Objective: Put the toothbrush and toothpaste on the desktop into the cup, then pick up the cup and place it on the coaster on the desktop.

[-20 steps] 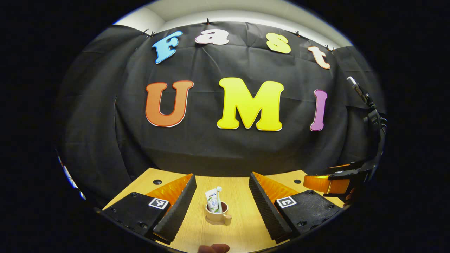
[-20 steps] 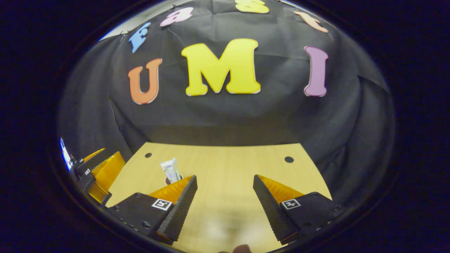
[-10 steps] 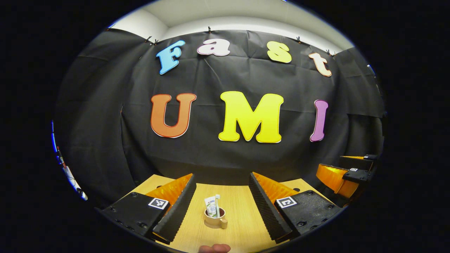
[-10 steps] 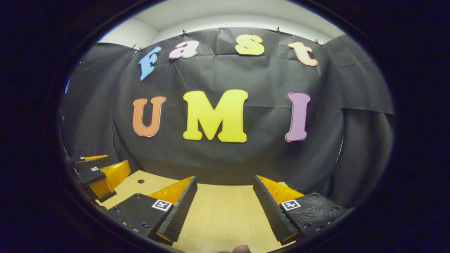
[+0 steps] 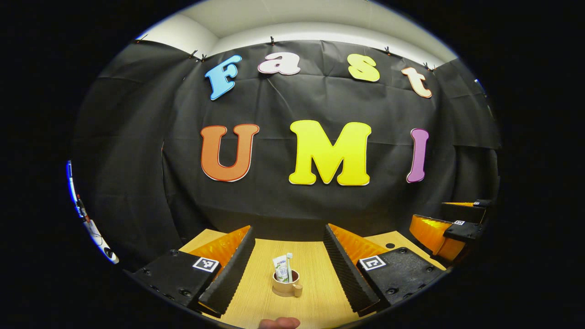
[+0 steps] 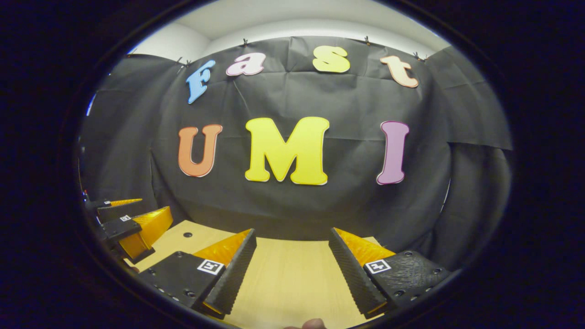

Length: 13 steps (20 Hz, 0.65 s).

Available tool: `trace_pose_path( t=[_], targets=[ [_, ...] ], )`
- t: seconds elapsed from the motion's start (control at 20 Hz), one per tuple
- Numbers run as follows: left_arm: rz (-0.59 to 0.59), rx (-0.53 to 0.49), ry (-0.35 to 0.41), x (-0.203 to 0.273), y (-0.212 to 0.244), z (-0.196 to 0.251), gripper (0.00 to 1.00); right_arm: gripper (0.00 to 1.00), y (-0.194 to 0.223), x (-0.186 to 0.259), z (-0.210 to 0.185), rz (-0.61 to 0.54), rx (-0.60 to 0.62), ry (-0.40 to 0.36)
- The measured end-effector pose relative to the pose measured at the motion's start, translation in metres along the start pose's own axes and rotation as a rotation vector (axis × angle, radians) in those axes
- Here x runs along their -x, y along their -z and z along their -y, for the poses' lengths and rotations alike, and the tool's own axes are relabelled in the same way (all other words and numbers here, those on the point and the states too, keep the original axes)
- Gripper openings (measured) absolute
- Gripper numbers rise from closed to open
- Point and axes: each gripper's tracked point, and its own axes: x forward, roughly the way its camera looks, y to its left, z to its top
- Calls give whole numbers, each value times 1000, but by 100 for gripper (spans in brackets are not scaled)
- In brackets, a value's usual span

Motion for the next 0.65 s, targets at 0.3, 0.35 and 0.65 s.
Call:
trace_pose_path(
  t=[0.3,0.35,0.65],
  targets=[
    [0,-2,5,4,0,3,95,96,-2,4,2,14,4,5],
    [-5,-1,2,4,1,3,96,96,-2,5,3,13,5,6],
    [8,-13,-4,6,-3,2,95,96,-2,6,3,14,10,6]
  ],
)
